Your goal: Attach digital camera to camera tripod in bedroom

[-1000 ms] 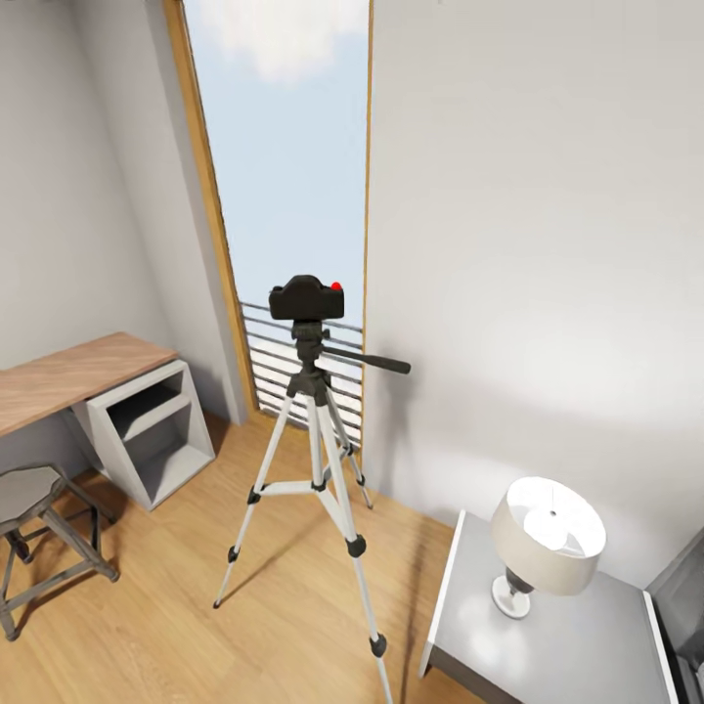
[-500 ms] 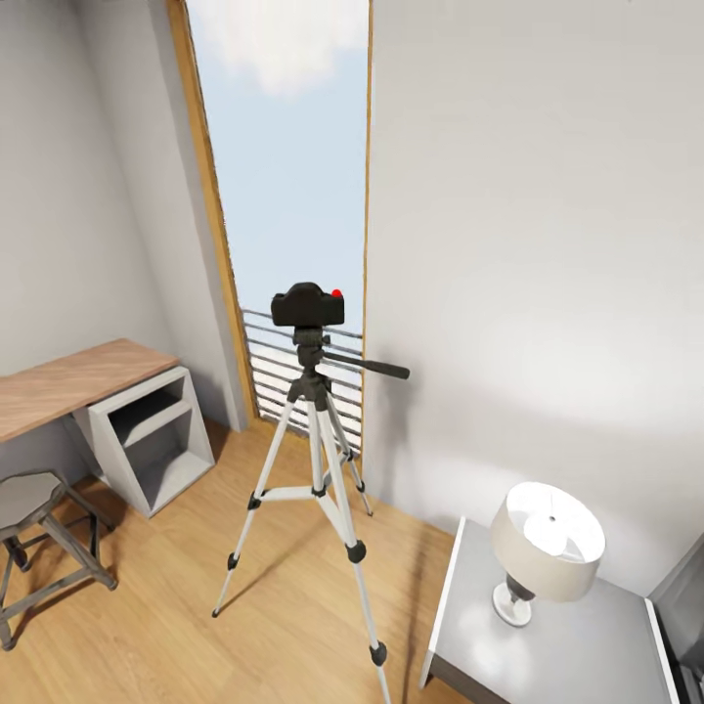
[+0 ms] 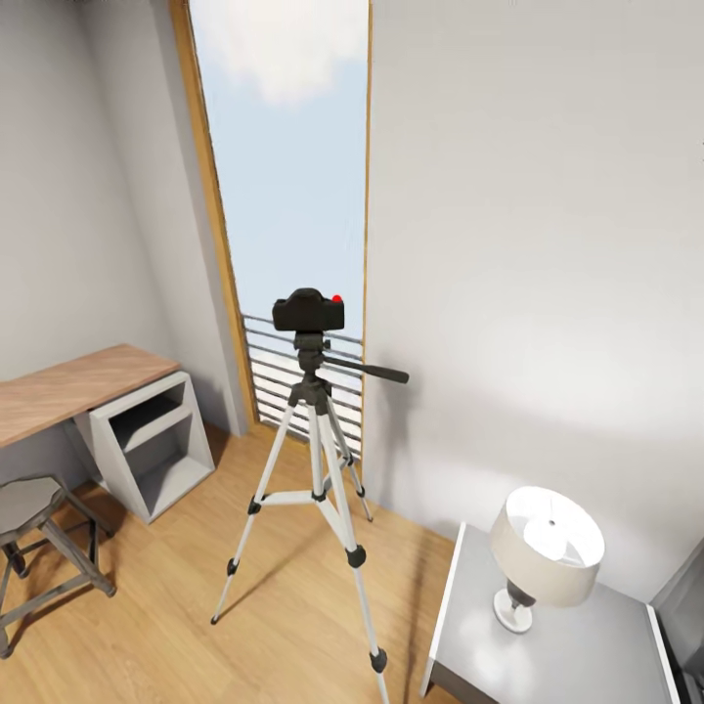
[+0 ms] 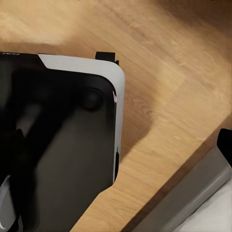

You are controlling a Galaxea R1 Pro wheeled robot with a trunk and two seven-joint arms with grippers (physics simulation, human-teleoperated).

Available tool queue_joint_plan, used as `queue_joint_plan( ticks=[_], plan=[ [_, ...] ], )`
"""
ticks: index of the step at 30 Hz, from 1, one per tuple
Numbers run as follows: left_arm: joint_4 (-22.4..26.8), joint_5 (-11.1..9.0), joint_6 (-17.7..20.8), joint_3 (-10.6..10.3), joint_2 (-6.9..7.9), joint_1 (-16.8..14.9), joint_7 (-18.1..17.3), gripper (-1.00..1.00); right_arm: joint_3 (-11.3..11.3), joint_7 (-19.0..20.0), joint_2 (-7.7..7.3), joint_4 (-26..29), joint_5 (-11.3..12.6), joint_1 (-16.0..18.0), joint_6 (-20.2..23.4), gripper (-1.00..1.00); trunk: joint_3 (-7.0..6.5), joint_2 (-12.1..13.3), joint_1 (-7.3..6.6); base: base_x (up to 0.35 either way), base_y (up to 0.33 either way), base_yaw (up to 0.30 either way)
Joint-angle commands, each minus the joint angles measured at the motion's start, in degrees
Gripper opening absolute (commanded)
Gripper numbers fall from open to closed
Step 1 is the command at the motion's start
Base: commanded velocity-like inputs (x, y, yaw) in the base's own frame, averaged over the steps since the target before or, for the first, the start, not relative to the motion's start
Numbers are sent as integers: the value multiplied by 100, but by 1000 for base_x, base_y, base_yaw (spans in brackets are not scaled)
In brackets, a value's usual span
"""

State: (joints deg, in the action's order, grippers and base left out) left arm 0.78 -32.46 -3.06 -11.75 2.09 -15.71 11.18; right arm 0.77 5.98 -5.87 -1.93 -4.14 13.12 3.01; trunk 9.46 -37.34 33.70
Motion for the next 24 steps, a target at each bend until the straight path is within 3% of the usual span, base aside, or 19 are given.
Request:
queue_joint_plan(
  ticks=[1, 24],
  plan=[
    [1, -50, -11, -48, -2, -3, 16, 100, 11, 16, -2, -8, -43, 9, 8, 100, 1, -7, 1, 0, 0, 0],
    [1, -50, -11, -51, -3, -3, 16, 100, 10, 15, 4, -9, -59, 10, 7, 100, -206, -7, 1, 0, 0, 0]
  ],
)
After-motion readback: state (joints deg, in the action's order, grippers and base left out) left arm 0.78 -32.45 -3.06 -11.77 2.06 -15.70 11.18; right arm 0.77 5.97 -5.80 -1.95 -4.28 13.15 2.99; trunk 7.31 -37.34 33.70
